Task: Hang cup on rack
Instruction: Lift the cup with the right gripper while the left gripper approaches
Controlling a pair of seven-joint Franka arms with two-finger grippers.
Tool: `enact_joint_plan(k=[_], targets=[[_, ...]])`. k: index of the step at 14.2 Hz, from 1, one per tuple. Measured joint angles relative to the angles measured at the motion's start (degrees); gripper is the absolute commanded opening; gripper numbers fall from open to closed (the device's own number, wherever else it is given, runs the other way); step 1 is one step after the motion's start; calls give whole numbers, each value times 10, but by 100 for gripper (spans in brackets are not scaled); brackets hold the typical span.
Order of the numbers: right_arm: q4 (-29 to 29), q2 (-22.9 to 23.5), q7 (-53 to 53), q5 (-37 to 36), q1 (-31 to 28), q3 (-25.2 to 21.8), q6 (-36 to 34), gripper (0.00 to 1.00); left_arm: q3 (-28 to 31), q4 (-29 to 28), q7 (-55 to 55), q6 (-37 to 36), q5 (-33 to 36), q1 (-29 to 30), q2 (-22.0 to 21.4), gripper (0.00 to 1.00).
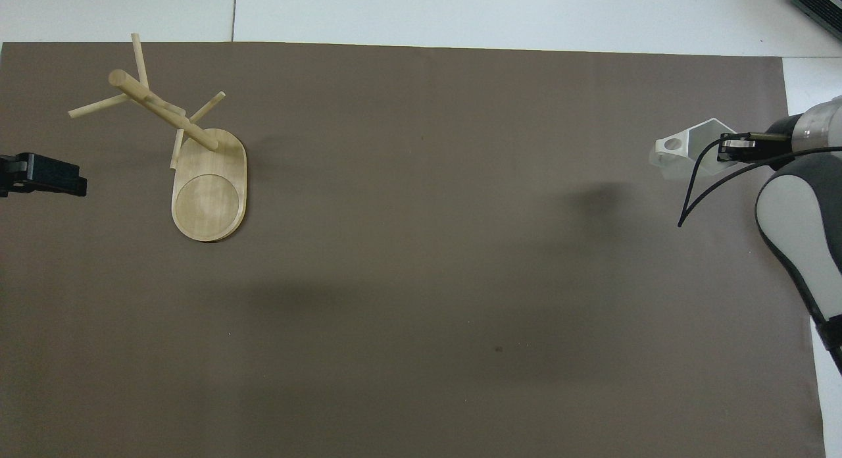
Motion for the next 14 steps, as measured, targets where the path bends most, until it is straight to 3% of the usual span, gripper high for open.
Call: enact_joint_plan(k=[8, 14], targets=[[98, 0, 0, 0, 0, 2, -174, 0, -7, -37, -168, -60, -3, -2, -25, 100], [147, -1, 0, 0, 1, 4, -255, 0, -9, -116, -394, -92, -93, -7, -68, 100]])
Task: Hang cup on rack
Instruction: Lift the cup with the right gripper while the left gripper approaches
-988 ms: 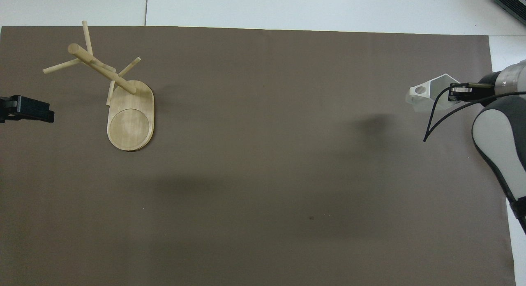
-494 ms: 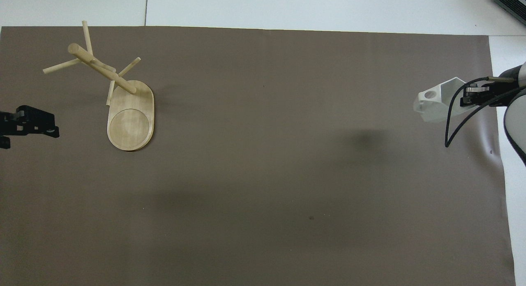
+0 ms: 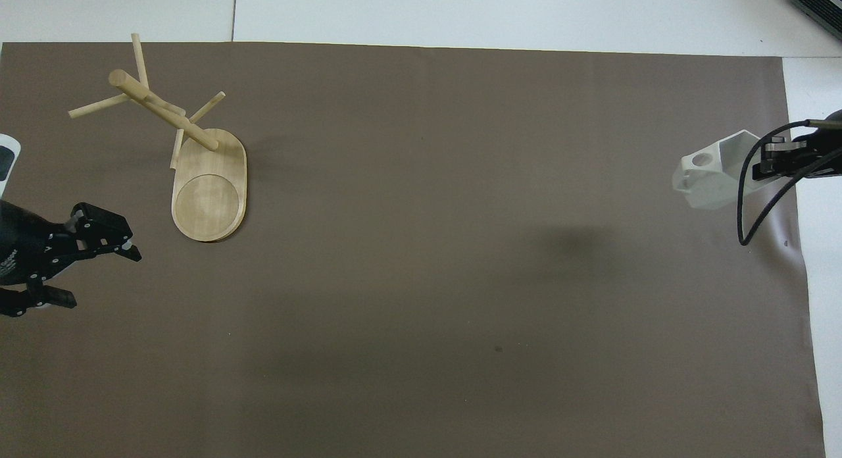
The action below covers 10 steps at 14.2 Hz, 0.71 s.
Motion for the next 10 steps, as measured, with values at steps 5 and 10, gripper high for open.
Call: enact_joint_plan(k=[5, 10], targets=[[18, -9, 0, 0, 1, 3, -51, 0, 1, -27, -195, 27, -130, 0, -3, 100], [19, -32, 0, 0, 2, 12, -78, 0, 3, -66, -316, 116, -240, 3, 2, 100]])
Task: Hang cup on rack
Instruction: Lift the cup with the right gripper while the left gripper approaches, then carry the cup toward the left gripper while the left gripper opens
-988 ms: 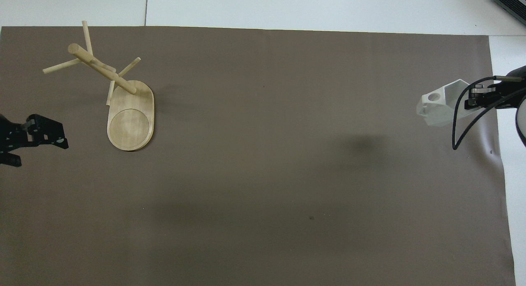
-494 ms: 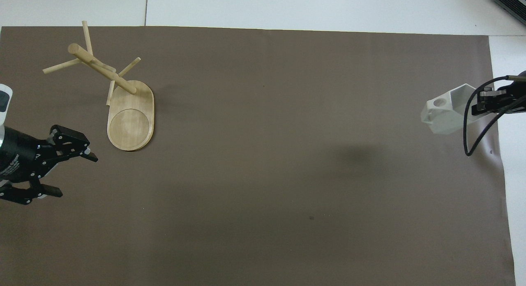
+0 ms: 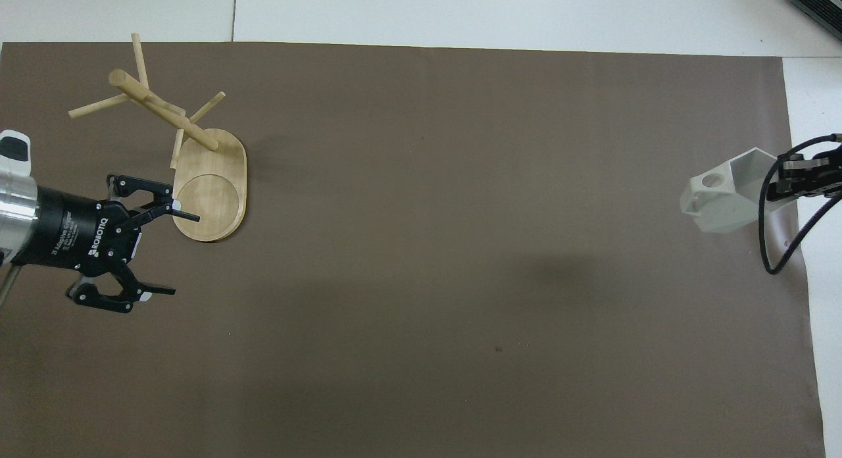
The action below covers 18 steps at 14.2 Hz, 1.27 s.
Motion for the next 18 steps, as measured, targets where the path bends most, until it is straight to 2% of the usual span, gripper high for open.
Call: enact_joint_plan(k=[3, 7, 9, 13, 18], targets=[[0, -2, 0, 8, 1, 25, -8, 0, 2, -3, -40, 24, -55, 7, 10, 100], [0, -4, 2, 103, 2, 36, -8, 0, 3, -3, -56, 34, -110, 17, 24, 100], [0, -4, 7, 125, 3, 46, -2, 0, 3, -3, -60, 35, -131, 19, 29, 100], [-6, -5, 81, 165, 20, 87, 34, 0, -1, -5, -82, 51, -192, 18, 40, 100], [-51, -20, 164, 202, 24, 151, 117, 0, -5, -12, -106, 83, -235, -2, 45, 100]])
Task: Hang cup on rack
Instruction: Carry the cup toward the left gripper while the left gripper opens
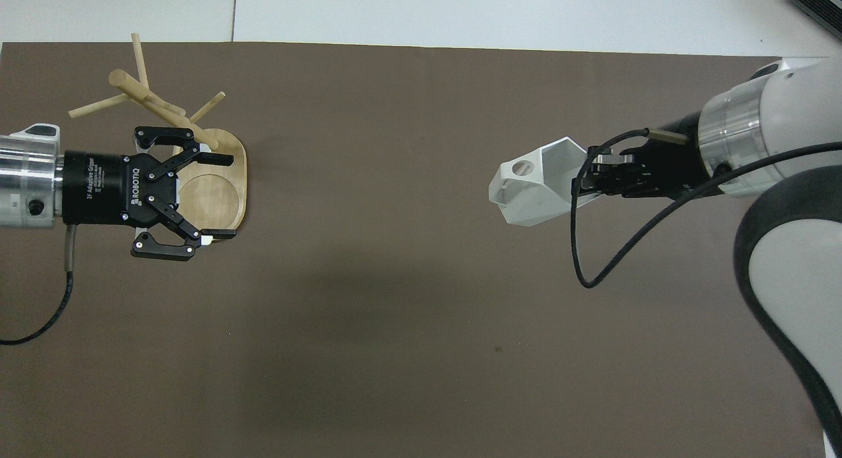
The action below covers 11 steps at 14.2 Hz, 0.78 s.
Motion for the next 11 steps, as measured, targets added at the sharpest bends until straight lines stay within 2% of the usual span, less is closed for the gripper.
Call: enact_joint_plan(k=[7, 9, 11], targets=[[-35, -6, 91, 62, 1, 83, 71, 0, -1, -9, -6, 19, -31, -9, 0, 100], [-46, -7, 120, 82, 3, 109, 109, 0, -1, -9, -18, 38, -42, -23, 0, 100], [-60, -7, 172, 88, 35, 121, 170, 0, -2, -14, -29, 63, -45, -56, 2, 100]])
